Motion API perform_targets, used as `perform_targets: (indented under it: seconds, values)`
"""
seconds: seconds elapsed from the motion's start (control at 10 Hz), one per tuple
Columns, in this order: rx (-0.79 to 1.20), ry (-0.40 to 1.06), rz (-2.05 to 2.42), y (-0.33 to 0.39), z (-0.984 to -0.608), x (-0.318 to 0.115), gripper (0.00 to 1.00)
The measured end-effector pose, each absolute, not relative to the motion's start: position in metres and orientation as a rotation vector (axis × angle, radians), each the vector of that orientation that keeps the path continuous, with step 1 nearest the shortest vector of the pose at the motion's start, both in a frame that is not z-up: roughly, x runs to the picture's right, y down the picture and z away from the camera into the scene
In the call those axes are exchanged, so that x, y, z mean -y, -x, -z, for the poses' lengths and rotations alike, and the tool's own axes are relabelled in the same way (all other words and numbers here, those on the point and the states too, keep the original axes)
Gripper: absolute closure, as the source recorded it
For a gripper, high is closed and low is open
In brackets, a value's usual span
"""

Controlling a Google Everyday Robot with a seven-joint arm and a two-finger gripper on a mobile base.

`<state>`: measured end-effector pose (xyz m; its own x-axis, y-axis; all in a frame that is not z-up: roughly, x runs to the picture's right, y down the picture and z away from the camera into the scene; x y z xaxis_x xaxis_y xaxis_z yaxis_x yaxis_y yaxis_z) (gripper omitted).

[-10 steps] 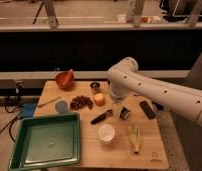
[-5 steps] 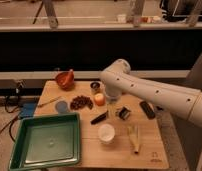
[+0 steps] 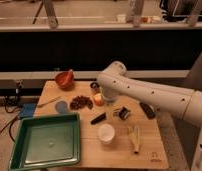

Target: Place brush in plastic cup

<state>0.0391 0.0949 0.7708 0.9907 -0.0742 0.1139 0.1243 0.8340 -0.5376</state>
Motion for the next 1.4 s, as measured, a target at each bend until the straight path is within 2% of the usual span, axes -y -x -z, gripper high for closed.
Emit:
perform_targets:
  seconds: [1.4]
  values:
    - [0.166,0.571,0.132,-0.013,-0.789,-0.102,0.2]
